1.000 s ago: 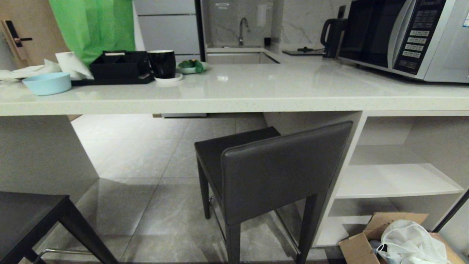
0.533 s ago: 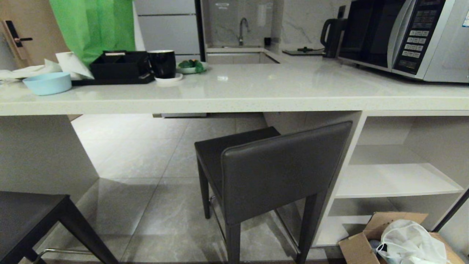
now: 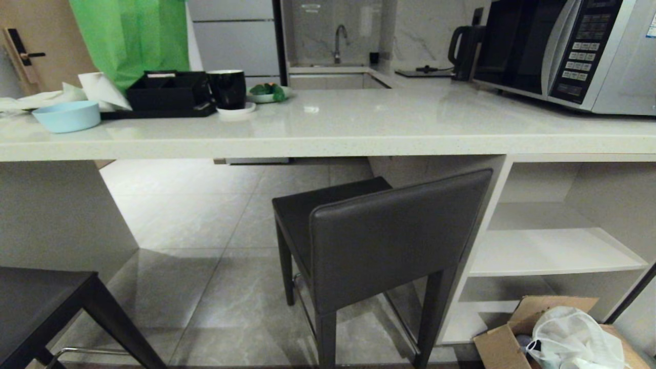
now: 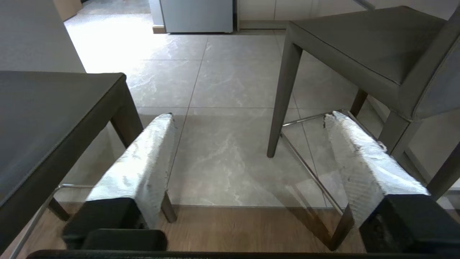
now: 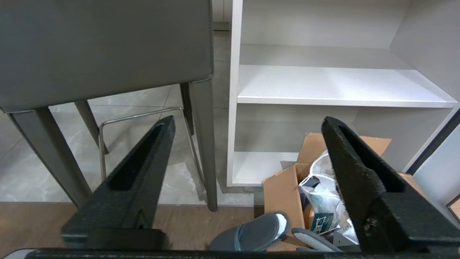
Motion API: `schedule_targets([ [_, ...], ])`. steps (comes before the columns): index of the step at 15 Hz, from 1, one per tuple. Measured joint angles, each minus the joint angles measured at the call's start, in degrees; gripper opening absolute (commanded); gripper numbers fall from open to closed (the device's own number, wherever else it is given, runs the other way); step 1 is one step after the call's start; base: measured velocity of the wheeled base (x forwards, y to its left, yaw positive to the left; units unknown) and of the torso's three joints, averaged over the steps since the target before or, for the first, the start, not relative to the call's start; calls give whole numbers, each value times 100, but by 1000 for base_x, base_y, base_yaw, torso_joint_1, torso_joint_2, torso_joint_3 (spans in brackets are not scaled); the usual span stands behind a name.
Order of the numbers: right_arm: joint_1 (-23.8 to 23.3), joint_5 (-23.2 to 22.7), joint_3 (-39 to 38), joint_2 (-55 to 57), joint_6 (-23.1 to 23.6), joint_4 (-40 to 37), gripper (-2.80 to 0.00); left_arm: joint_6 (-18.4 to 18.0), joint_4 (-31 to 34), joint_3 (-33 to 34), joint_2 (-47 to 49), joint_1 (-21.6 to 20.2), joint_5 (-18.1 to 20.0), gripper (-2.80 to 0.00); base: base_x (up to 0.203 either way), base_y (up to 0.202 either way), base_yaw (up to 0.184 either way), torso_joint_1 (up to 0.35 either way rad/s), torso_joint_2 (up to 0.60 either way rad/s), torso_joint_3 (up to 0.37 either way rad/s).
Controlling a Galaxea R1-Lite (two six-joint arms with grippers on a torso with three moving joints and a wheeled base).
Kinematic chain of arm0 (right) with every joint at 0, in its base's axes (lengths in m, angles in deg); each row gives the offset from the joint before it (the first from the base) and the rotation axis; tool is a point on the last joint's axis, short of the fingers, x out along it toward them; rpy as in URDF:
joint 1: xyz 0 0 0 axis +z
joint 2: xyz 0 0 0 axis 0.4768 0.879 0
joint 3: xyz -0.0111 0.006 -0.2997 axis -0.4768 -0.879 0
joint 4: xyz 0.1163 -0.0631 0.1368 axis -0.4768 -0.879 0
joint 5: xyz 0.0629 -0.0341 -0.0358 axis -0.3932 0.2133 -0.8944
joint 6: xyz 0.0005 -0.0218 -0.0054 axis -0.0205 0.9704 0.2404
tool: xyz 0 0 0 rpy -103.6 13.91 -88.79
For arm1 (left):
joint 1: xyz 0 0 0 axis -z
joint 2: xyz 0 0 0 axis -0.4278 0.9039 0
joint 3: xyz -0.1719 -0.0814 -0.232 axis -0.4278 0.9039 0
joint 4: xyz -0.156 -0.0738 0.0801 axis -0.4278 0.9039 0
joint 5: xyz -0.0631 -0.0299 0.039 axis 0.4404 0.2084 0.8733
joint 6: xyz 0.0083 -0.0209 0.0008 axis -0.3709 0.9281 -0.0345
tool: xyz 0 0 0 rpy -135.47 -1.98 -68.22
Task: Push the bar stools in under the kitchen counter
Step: Pull the gray chair out from under the dining table
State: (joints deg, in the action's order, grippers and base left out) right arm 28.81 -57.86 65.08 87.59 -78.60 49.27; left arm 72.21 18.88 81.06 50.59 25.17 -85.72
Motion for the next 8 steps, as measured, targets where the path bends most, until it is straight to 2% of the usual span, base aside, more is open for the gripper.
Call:
schedule_targets([
  [2, 2, -153, 0, 3, 257, 70, 0, 95, -141, -228, 18, 6, 120, 0, 0, 0, 0, 0, 0, 0],
  [4, 7, -408, 75, 140, 652, 128, 0, 155, -213, -693, 315, 13, 418, 0, 0, 0, 0, 0, 0, 0],
  [6, 28, -832, 589, 590, 376, 234, 0, 186, -572, -1144, 1140, 23, 598, 0, 0, 0, 0, 0, 0, 0],
  [8, 60, -1076, 1168, 1497, 144, 523, 0, 210, -1302, -1502, 2402, 88, 695, 0, 0, 0, 0, 0, 0, 0],
])
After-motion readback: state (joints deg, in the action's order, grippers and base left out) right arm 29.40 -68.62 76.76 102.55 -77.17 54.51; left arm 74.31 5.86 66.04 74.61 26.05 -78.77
